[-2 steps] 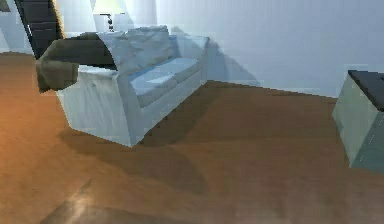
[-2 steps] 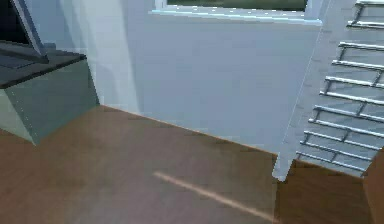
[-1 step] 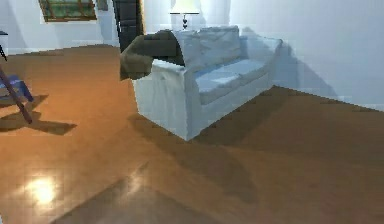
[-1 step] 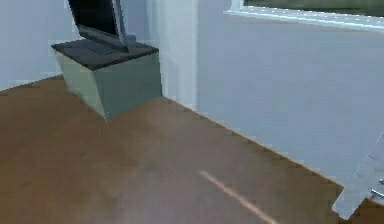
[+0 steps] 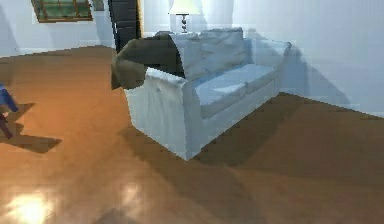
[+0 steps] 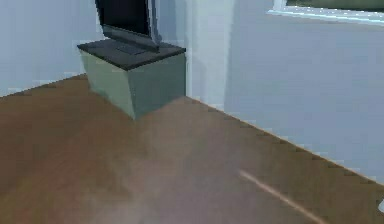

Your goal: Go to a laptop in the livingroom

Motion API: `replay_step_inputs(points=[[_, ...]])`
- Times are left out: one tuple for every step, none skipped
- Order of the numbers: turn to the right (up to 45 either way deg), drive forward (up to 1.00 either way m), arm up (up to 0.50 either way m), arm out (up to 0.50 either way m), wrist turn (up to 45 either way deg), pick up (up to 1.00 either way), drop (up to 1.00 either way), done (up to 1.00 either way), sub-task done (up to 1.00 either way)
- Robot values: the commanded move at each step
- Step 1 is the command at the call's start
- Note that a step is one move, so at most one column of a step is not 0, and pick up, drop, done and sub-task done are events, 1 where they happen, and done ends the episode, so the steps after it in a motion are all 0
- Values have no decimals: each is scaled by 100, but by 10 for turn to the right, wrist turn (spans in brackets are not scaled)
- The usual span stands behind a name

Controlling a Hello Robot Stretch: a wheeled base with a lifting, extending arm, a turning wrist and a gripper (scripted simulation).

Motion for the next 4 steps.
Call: replay_step_inputs(points=[[-360, 0, 0, 0, 0, 0, 0, 0, 0], [0, 100, 0, 0, 0, 0, 0, 0, 0], [0, 100, 0, 0, 0, 0, 0, 0, 0], [0, 85, 0, 0, 0, 0, 0, 0, 0]])
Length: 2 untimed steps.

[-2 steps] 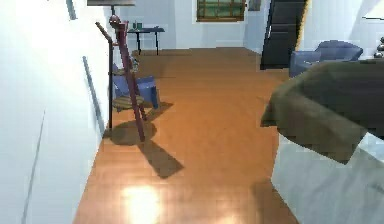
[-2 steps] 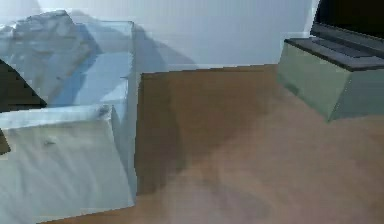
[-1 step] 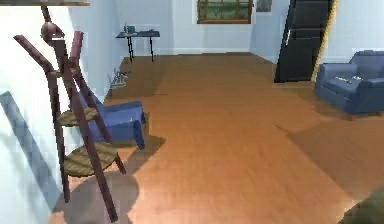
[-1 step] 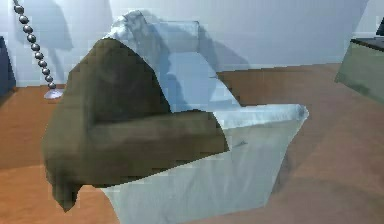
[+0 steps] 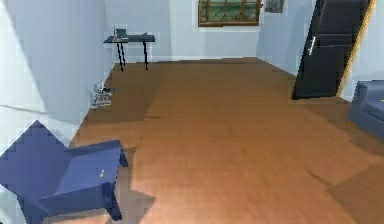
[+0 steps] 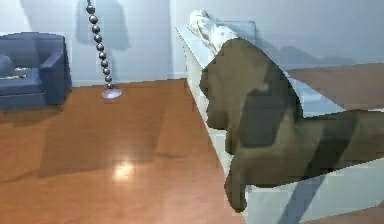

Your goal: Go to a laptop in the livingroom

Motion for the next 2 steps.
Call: replay_step_inputs(points=[[0, 85, 0, 0, 0, 0, 0, 0, 0], [-120, 0, 0, 0, 0, 0, 0, 0, 0]])
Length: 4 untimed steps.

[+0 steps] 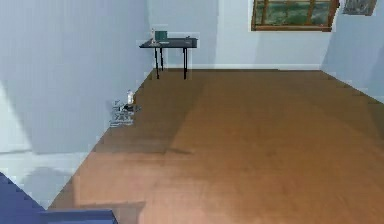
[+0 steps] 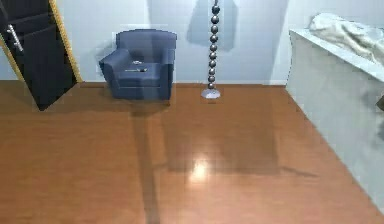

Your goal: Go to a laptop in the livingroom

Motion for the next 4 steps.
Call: replay_step_inputs(points=[[0, 100, 0, 0, 0, 0, 0, 0, 0], [120, 0, 0, 0, 0, 0, 0, 0, 0], [0, 5, 0, 0, 0, 0, 0, 0, 0], [-150, 0, 0, 0, 0, 0, 0, 0, 0]])
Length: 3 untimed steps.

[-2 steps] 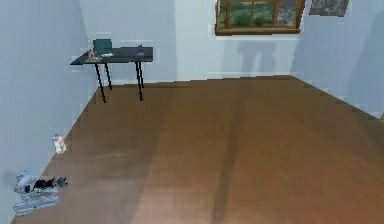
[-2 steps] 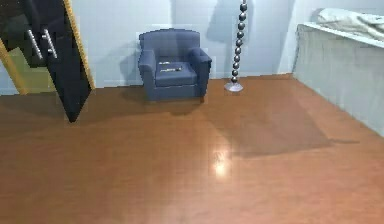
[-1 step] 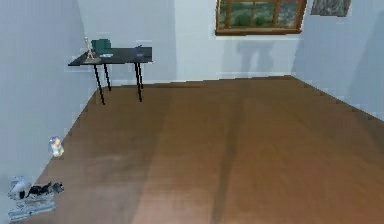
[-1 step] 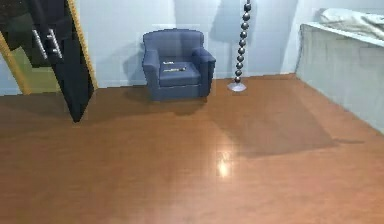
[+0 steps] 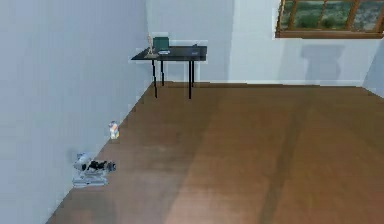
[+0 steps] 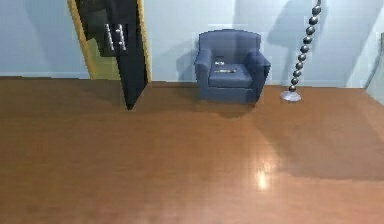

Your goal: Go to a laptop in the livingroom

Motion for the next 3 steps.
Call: replay_step_inputs(points=[[0, 100, 0, 0, 0, 0, 0, 0, 0], [-30, 0, 0, 0, 0, 0, 0, 0, 0], [0, 100, 0, 0, 0, 0, 0, 0, 0]])
